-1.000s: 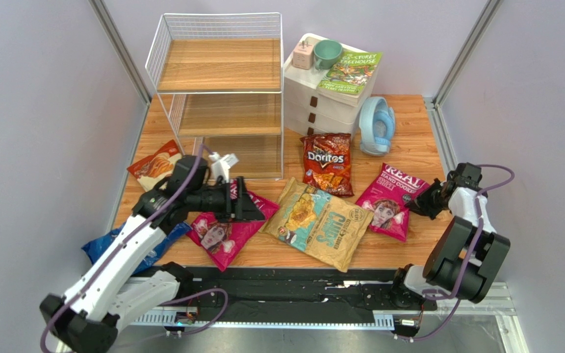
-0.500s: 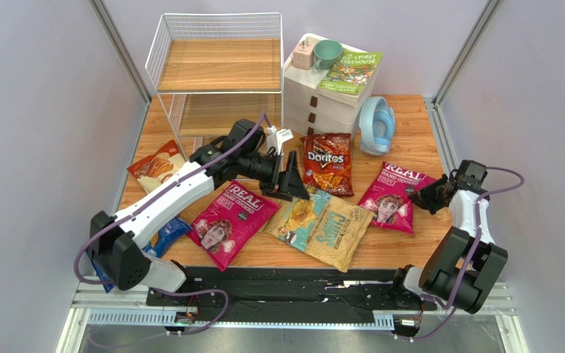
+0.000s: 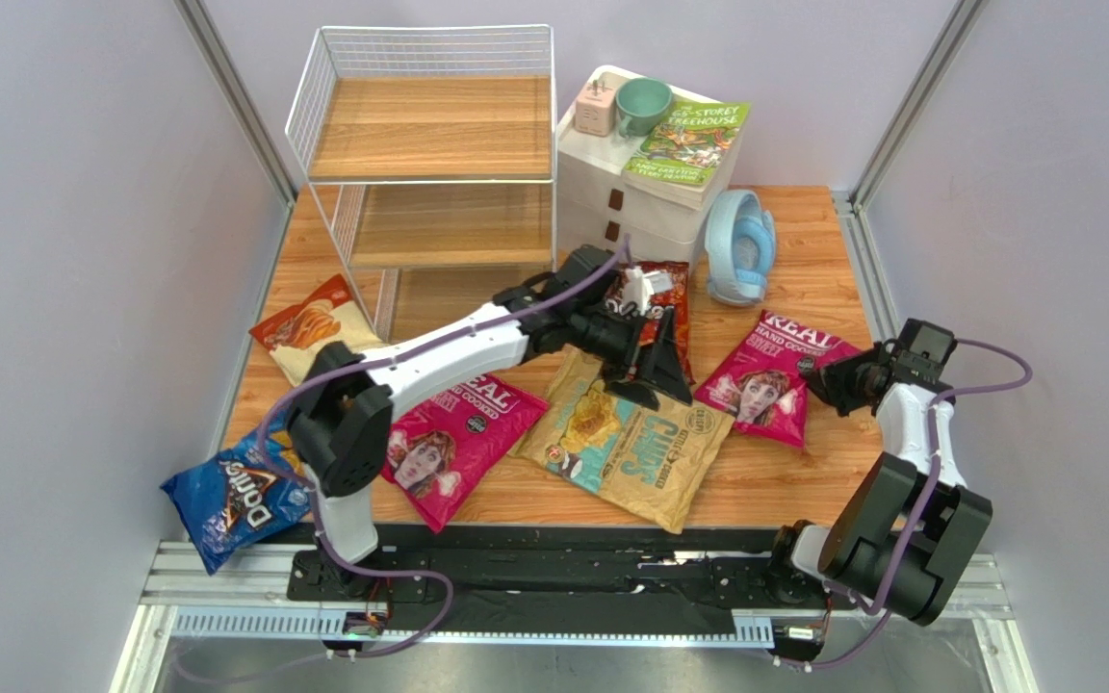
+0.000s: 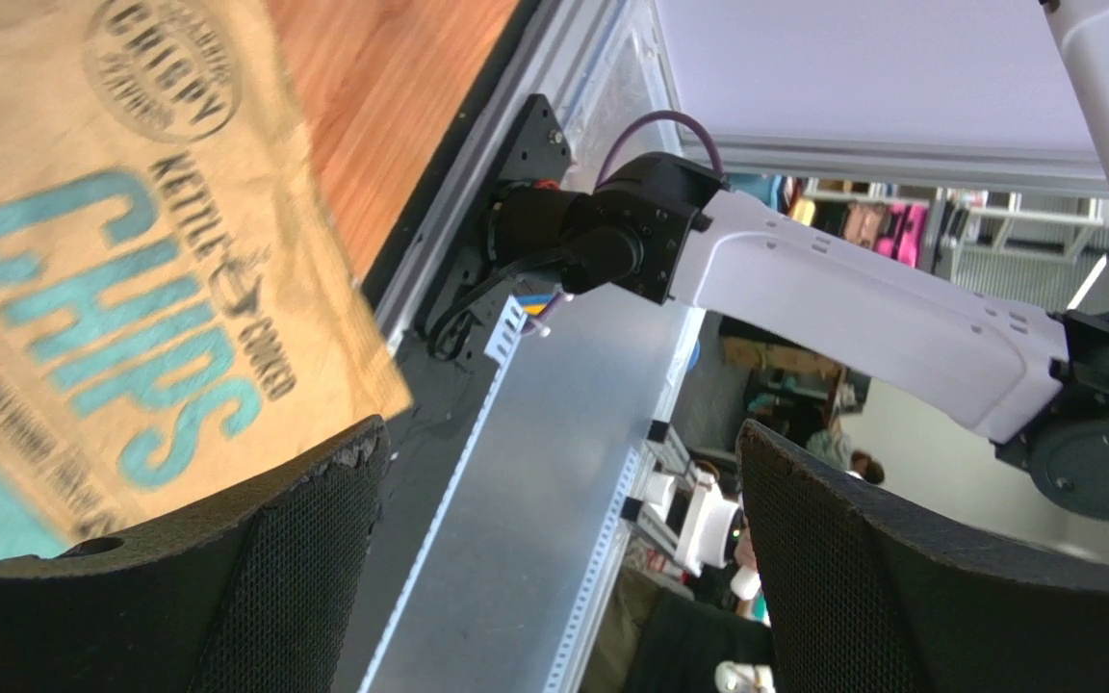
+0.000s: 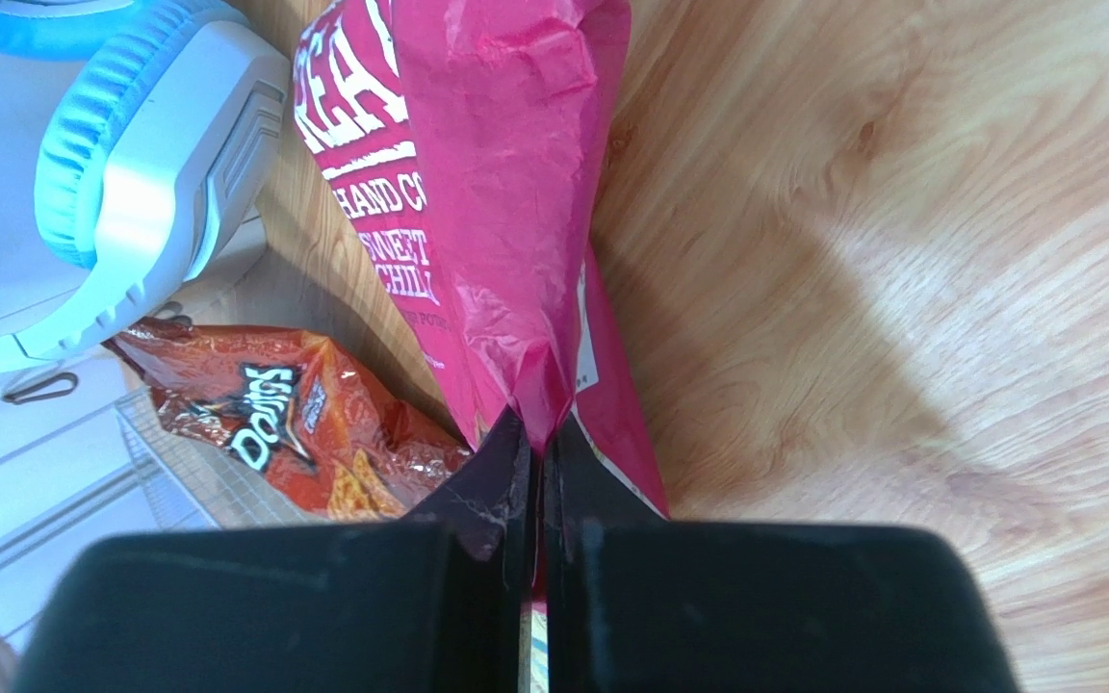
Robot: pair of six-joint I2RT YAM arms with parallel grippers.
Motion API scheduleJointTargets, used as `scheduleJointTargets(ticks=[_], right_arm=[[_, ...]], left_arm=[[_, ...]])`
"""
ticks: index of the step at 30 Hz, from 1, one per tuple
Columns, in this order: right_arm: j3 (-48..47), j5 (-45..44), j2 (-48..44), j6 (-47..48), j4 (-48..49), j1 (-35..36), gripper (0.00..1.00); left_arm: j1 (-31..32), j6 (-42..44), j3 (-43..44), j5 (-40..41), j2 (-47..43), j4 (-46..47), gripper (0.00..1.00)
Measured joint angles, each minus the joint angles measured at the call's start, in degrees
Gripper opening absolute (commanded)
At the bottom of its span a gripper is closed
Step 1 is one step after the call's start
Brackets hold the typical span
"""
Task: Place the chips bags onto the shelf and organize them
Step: Pick up the potato chip from the center of the board.
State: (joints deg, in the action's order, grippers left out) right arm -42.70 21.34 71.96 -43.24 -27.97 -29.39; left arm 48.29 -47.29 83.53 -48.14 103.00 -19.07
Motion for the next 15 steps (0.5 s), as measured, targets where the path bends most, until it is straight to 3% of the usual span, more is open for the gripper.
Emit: scheduleJointTargets(ticks=[7,15], right_arm=[[1.6,1.0,-2.6,-5.6,1.2,-0.3,0.0],[1.6,0.7,-4.5,-8.2,1.9,-1.0,0.0]], left_arm=[[4.6,-3.2,3.6,-0.9,8.5,5.6,0.93],[4.2,-5.7,5.2,0.8,12.2,7.7,0.94]])
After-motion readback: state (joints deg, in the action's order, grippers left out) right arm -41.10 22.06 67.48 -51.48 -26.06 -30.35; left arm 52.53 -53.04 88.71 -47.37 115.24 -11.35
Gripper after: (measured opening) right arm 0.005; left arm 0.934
